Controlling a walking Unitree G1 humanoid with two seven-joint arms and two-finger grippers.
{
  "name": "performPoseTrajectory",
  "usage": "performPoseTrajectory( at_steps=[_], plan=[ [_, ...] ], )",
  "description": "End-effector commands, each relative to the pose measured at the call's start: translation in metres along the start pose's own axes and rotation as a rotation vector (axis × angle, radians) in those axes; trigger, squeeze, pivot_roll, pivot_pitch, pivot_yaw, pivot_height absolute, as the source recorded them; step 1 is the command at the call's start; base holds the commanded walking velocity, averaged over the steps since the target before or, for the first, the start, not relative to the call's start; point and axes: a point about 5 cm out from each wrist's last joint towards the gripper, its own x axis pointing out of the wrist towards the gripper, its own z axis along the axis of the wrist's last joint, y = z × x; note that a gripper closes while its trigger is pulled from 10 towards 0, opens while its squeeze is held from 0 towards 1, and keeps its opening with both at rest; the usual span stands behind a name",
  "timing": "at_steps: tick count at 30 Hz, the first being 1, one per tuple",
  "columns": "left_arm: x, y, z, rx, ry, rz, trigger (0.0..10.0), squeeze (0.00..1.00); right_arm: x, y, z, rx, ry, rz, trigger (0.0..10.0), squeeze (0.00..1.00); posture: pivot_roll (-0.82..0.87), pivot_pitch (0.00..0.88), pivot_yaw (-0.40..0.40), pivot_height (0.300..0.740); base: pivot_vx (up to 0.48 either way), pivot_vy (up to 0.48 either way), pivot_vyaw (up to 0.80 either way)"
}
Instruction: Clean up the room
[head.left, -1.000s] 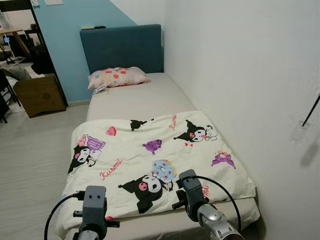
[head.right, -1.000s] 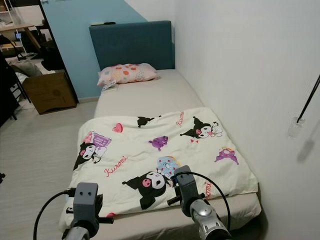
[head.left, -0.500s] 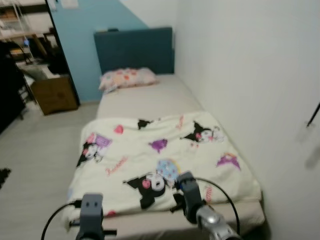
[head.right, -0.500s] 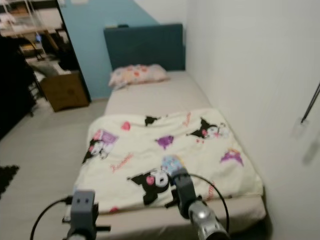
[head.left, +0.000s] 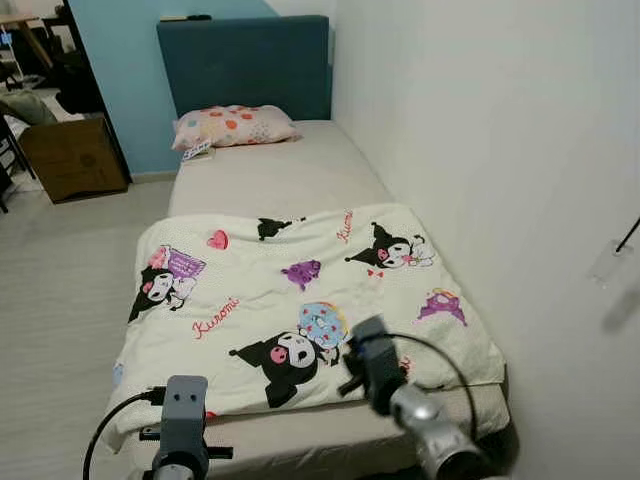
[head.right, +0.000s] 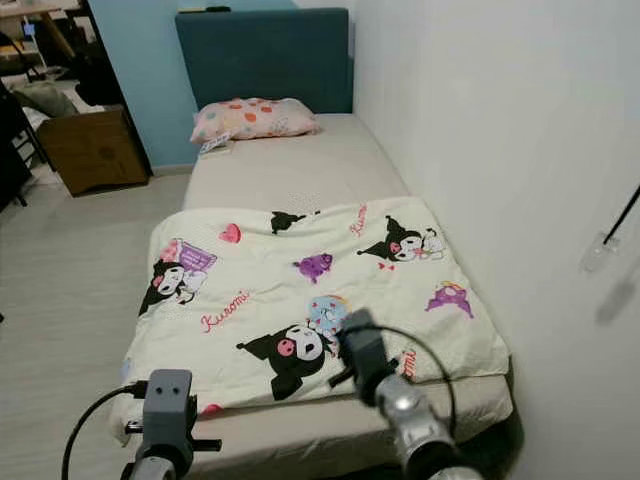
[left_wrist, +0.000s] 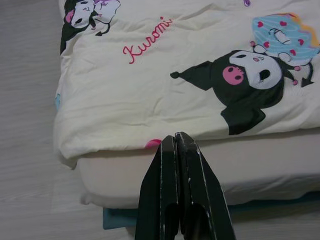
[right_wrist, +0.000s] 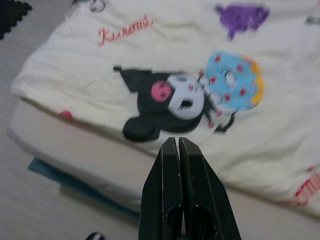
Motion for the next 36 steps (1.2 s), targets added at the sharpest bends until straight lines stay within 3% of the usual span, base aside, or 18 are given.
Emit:
performPoseTrajectory(
  at_steps=[1, 5, 15, 24, 27, 36],
  plan=[
    [-0.002, 0.009, -0.003, 0.026, 0.012, 0.031, 10.0, 0.00, -0.002, 0.000, -0.008, 0.013, 0.031, -0.030, 10.0, 0.00, -0.08, 0.000, 0.000, 0.740, 0.000, 0.000, 0.00],
    [-0.003, 0.013, -0.003, 0.034, 0.004, 0.043, 10.0, 0.00, -0.008, -0.006, -0.019, 0.070, 0.060, -0.088, 10.0, 0.00, -0.08, 0.000, 0.005, 0.740, 0.000, 0.000, 0.00],
    [0.003, 0.014, 0.002, 0.046, -0.005, 0.043, 10.0, 0.00, -0.012, -0.015, -0.025, 0.087, 0.072, -0.143, 10.0, 0.00, -0.08, 0.000, 0.019, 0.740, 0.000, 0.000, 0.00],
    [0.006, 0.014, 0.008, 0.046, -0.033, 0.051, 10.0, 0.00, -0.011, -0.013, -0.025, 0.093, 0.071, -0.125, 10.0, 0.00, -0.08, 0.000, 0.021, 0.740, 0.000, 0.000, 0.00],
    [0.006, 0.013, 0.010, 0.035, -0.042, 0.048, 10.0, 0.00, -0.011, -0.012, -0.025, 0.095, 0.071, -0.126, 10.0, 0.00, -0.08, 0.000, 0.019, 0.740, 0.000, 0.480, 0.00],
    [0.001, 0.014, 0.014, 0.044, -0.075, 0.052, 10.0, 0.00, -0.010, -0.009, -0.025, 0.100, 0.070, -0.117, 10.0, 0.00, -0.07, 0.000, 0.024, 0.740, 0.000, 0.107, 0.00]
  ],
)
